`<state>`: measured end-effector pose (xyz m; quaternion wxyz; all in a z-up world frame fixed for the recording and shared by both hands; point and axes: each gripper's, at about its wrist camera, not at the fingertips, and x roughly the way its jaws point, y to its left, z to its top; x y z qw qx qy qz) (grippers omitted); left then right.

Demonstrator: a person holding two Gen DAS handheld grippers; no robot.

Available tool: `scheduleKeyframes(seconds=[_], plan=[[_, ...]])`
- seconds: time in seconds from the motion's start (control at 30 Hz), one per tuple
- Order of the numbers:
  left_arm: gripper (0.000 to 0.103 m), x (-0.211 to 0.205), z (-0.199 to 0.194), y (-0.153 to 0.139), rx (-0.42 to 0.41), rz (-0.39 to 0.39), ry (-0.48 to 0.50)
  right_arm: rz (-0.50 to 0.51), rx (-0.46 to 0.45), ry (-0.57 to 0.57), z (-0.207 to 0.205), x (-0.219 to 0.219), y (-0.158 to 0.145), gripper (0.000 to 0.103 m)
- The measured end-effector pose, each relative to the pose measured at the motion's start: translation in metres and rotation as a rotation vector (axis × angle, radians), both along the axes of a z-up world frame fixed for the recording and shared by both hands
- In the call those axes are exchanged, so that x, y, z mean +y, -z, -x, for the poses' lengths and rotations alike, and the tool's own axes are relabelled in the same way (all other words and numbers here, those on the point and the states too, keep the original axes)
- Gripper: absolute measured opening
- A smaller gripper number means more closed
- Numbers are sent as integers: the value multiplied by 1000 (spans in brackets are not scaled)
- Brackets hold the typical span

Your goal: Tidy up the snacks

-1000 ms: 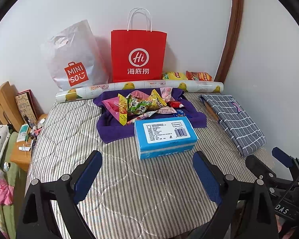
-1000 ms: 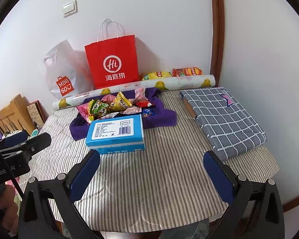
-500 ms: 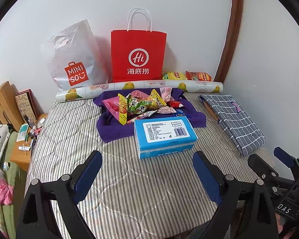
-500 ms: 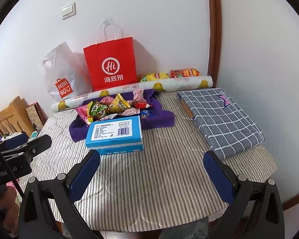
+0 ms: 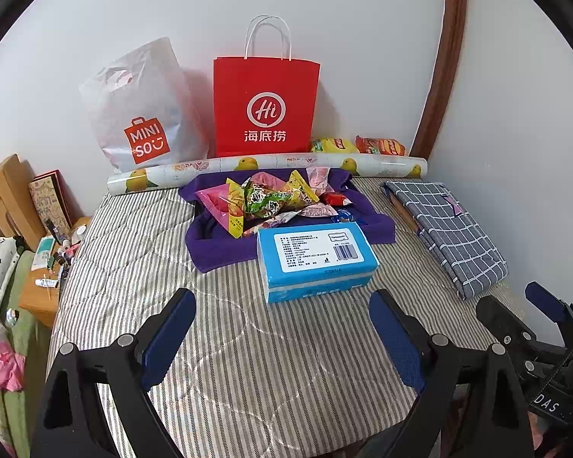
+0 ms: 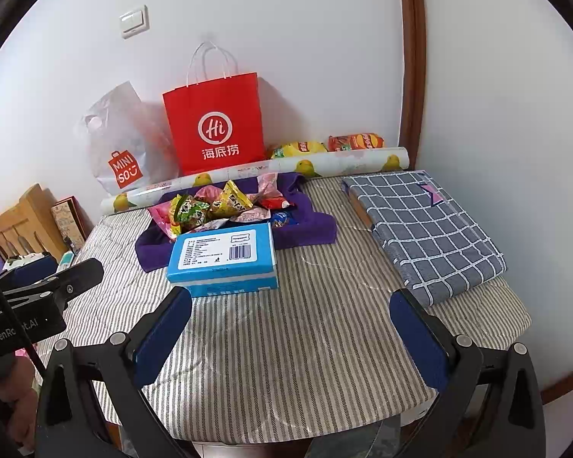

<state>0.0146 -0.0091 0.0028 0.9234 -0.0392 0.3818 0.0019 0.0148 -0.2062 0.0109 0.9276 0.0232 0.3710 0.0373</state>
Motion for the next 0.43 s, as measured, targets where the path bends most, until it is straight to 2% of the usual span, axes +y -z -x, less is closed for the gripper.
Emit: scheduleKeyframes(seconds=[0.43], plan=[[92,0,1,0,-5,3,0,1,0,-1,1,1,-1,102]])
